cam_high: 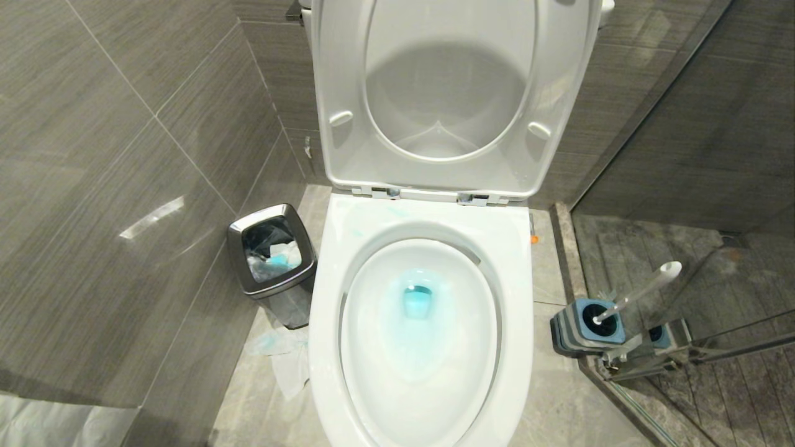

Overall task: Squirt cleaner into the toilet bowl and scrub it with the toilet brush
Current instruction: Flush the toilet

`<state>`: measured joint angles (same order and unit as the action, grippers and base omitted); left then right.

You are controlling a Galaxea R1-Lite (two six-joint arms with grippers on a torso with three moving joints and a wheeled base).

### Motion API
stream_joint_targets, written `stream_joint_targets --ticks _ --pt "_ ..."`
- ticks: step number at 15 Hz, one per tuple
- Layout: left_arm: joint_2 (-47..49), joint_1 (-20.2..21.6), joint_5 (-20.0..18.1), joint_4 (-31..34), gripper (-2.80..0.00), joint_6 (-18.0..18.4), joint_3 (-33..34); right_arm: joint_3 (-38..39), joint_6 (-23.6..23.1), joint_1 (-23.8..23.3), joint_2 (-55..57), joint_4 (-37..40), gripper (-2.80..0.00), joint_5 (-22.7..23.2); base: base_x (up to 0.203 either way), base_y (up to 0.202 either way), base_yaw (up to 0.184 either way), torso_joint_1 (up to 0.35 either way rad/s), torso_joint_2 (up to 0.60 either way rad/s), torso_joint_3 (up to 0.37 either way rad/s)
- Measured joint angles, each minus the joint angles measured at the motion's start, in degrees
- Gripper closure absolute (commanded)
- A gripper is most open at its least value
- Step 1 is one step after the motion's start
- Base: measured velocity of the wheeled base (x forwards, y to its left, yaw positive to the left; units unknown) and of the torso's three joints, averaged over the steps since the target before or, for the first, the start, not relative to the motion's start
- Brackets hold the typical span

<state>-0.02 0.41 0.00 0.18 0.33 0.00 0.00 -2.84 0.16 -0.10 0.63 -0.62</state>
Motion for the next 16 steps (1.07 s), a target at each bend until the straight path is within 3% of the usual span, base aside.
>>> stream_joint_targets --ticks 2,6,16 --pt "0.0 0.0 0.0 0.0 0.00 0.0 0.0 0.0 -1.8 0.0 0.0 -0.1 0.00 0.6 0.000 0.000 0.000 0.000 0.00 0.000" --pt "0.0 0.0 0.0 0.0 0.00 0.0 0.0 0.0 2.7 0.0 0.0 -0.1 0.00 0.2 0.000 0.000 0.000 0.000 0.00 0.000" --pt "0.0 0.0 0.0 -0.1 0.00 0.3 0.0 0.0 3.1 0.0 0.0 -0.2 0.00 0.1 0.000 0.000 0.000 0.000 0.00 0.000"
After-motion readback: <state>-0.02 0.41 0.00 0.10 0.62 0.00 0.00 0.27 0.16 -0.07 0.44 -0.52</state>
